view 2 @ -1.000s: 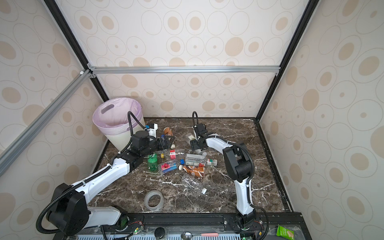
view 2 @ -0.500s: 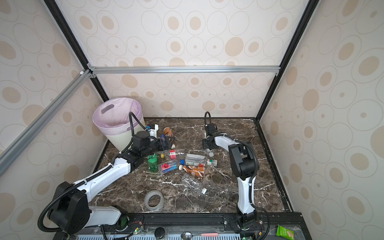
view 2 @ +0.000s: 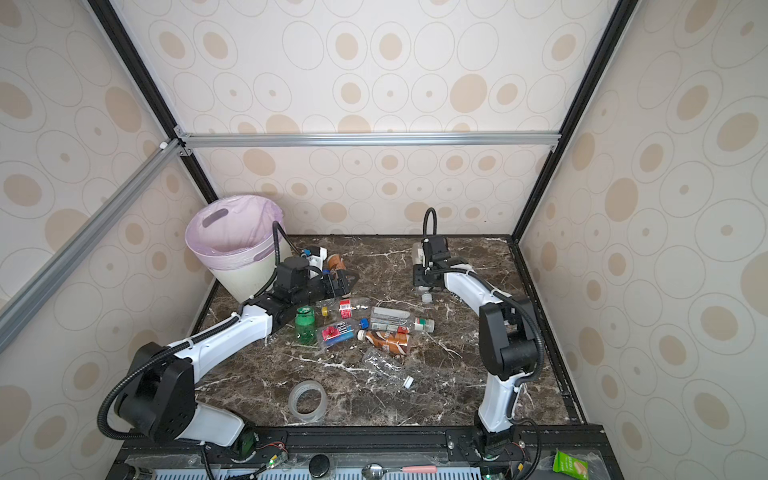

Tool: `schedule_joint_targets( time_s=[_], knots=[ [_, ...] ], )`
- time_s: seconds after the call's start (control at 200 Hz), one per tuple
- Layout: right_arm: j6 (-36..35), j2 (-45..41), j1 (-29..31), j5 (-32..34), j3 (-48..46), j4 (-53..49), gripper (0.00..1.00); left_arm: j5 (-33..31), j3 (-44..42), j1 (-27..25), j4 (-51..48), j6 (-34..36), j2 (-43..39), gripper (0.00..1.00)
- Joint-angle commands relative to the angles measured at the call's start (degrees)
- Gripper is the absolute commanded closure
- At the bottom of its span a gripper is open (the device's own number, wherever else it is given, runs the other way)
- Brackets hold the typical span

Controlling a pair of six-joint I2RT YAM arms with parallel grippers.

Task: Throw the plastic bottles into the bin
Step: 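Close left gripper on the matcha bottle held up by right gripper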

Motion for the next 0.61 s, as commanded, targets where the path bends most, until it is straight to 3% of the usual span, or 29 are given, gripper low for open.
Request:
schedule_joint_targets(
  time_s=[0.0,0.34,0.6],
  knots=[
    [0.6,-4.1,2.6,-2.8,-0.6,0.9,0.45,4.6,5.0,0.4,4.2,-4.3,1.4,0.01],
    [0.9,-11.7,10.8,-6.3,-2.9,4.7,0.44,9.8,15.4,1.2,6.3,-6.5,8.0,0.01],
    [3.4,-12.0,13.7,-8.1,-2.9,7.4,0.45,10.4,16.1,2.3,7.5,-8.1,8.6,0.01]
  ],
)
